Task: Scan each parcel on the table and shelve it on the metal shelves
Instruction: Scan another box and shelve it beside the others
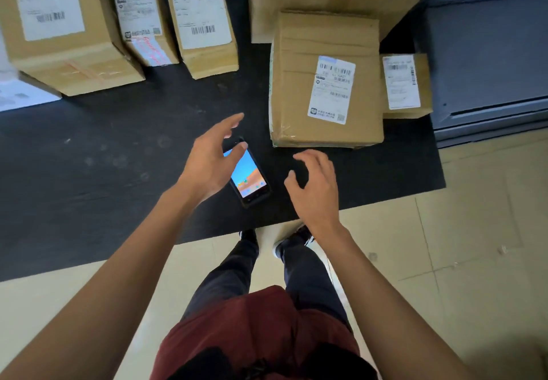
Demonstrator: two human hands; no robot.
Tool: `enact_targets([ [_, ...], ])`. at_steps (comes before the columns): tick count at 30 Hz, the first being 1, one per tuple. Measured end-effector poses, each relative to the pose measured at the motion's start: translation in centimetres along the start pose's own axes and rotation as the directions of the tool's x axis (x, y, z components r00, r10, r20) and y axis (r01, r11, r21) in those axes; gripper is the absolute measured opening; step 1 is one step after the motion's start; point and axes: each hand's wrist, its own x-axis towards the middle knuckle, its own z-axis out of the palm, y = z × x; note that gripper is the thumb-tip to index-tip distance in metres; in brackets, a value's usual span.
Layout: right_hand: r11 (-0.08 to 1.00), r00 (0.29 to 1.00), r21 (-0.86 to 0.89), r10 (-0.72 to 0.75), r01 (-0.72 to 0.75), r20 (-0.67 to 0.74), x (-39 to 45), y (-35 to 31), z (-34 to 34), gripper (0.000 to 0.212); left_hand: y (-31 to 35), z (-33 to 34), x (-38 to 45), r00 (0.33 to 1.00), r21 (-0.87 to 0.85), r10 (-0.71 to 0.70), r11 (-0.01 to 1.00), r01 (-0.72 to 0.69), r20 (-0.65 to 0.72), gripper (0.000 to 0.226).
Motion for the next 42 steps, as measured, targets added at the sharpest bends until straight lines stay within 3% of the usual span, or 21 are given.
enact_targets([
  [4, 0.999, 0.988, 0.029, 0.026, -0.022, -0.155, 1.0, 1.5, -3.9, 0.028, 2.0, 1.8, 2.1, 0.994, 0.043, 0.099, 0.994, -0.101, 0.044, 0.064],
  [7, 0.998, 0.980, -0.024, 0.054, -0.060, -0.190, 2.4, 3.1, -6.0, 0.035, 3.4, 3.2, 3.8, 0.988, 0.102, 0.139, 0.984, -0.146, 0.073, 0.078],
  [14, 0.964, 0.992, -0.241, 0.096, -0.112, -0.078, 6.4, 6.2, -7.9, 0.067, 5.4, 5.7, 6.3, 0.979, 0.145, 0.128, 0.978, -0.151, 0.159, 0.109],
  [17, 0.974, 0.994, -0.203, 0.110, -0.103, 0.022, 7.8, 6.8, -7.6, 0.081, 5.6, 6.2, 6.9, 0.976, 0.159, 0.102, 0.978, -0.134, 0.193, 0.114],
  [23, 0.983, 0.981, -0.052, 0.179, -0.175, 0.081, 9.4, 8.4, -7.7, 0.106, 5.7, 7.4, 7.3, 0.975, 0.132, 0.082, 0.985, -0.111, 0.208, 0.118],
  [34, 0.973, 0.975, 0.063, 0.218, -0.220, 0.036, 6.9, 7.4, -7.3, 0.102, 5.8, 7.1, 5.7, 0.969, 0.101, 0.155, 0.979, -0.177, 0.191, 0.112],
  [42, 0.971, 0.966, 0.072, 0.236, -0.229, -0.105, 1.8, 5.2, -8.3, 0.102, 6.6, 6.8, 2.4, 0.962, 0.112, 0.224, 0.964, -0.243, 0.157, 0.113],
])
